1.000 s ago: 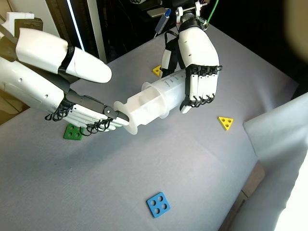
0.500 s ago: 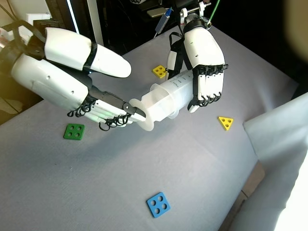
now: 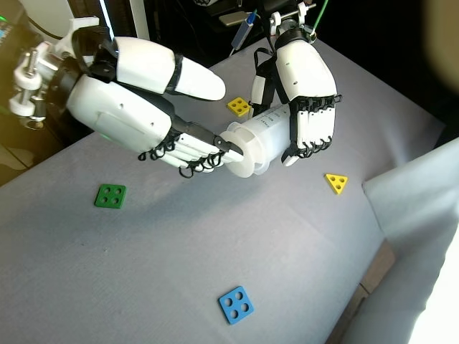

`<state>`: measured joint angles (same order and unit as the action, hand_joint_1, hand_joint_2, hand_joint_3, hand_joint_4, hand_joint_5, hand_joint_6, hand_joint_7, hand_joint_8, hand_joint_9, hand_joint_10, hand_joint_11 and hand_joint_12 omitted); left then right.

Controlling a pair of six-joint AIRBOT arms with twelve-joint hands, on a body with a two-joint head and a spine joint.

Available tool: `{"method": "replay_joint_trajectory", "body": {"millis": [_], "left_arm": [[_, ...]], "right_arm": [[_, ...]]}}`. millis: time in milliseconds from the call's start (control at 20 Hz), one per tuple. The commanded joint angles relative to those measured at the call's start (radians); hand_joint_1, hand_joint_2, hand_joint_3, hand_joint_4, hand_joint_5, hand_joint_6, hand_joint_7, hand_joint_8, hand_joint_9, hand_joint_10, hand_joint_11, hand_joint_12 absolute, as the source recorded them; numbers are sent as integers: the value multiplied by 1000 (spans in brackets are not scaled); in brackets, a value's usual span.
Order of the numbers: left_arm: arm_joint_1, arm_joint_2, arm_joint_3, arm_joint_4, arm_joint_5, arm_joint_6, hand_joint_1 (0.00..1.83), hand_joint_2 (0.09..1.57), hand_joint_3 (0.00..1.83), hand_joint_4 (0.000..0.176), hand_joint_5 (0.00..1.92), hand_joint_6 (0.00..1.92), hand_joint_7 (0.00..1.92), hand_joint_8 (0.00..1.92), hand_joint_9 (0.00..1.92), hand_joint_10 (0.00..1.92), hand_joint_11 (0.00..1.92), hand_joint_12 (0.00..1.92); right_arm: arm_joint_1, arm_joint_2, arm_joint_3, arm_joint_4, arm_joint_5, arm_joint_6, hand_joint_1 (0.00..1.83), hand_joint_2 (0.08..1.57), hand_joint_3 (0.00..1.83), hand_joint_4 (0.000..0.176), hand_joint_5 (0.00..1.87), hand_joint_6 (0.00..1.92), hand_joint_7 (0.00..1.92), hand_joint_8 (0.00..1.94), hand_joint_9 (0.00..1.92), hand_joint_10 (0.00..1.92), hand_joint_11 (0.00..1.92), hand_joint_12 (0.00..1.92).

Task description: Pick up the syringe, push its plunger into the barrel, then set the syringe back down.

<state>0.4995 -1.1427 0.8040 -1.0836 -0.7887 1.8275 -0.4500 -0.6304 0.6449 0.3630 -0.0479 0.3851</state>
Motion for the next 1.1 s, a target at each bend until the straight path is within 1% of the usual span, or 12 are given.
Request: {"method": "replay_joint_trajectory", "body": {"millis": [0,200,300,400,450,550,650,700,800,900,1000,1050], "left_arm": [[-27,-16,-8,117,-14,-35,1338,1230,1,0,773,1083,719,1521,686,1519,539,1254],[-27,-16,-9,117,-13,-33,1338,1231,0,0,785,1065,708,1529,686,1521,552,1247],[-27,-16,-8,117,-13,-33,1334,1239,1,0,769,1096,692,1554,669,1542,543,1267],[-28,-16,-9,117,-13,-33,1332,1244,0,0,766,1100,685,1567,658,1554,531,1300],[-28,-16,-9,117,-13,-33,1337,1232,0,0,785,1072,709,1533,683,1522,550,1283],[-28,-16,-9,117,-13,-33,1334,1241,1,0,765,1093,696,1555,663,1552,544,1275],[-29,-16,-9,117,-13,-33,1336,1240,0,0,762,1088,705,1544,668,1550,540,1271],[-29,-16,-9,117,-13,-33,1339,1230,0,0,777,1070,722,1517,689,1524,554,1257],[-31,-16,-9,118,-13,-31,1335,1240,1,0,748,1115,703,1546,675,1545,546,1255],[-31,-16,-9,122,-13,-30,1337,1235,0,0,765,1104,714,1529,676,1538,544,1276],[-29,-16,-9,126,-10,-26,1338,1231,0,0,747,1173,728,1501,698,1494,536,1277],[-27,-16,-9,130,-7,-24,1337,1232,0,0,731,1201,732,1495,697,1496,543,1272]], "right_arm": [[20,-31,-25,8,83,-1,0,1348,2,0,237,0,208,0,139,1,0,247],[24,-29,-21,8,66,-15,0,1346,1,0,255,4,219,2,145,2,0,284],[39,-7,-22,8,19,-28,0,1351,3,0,245,0,217,0,145,2,0,289],[61,43,-22,8,-9,-48,0,1353,3,0,246,2,218,3,147,2,0,266],[69,70,-22,8,-17,-59,0,1352,2,0,248,3,216,2,146,2,0,268],[84,125,-20,7,-28,-84,0,1352,2,0,248,2,215,1,144,1,0,269],[109,191,-13,7,-75,-109,0,1355,3,0,246,1,212,2,143,2,0,271],[116,207,-8,7,-90,-116,0,1355,3,0,244,1,210,1,142,1,0,273],[143,245,8,8,-120,-152,0,1361,3,0,246,0,215,0,143,0,0,271],[155,272,14,8,-124,-217,0,1361,2,0,235,0,205,2,135,2,0,261],[169,289,14,8,-107,-375,0,1359,1,0,238,1,208,2,141,4,0,262],[169,291,14,8,-90,-418,0,1357,0,0,239,1,210,3,142,5,0,261]]}}
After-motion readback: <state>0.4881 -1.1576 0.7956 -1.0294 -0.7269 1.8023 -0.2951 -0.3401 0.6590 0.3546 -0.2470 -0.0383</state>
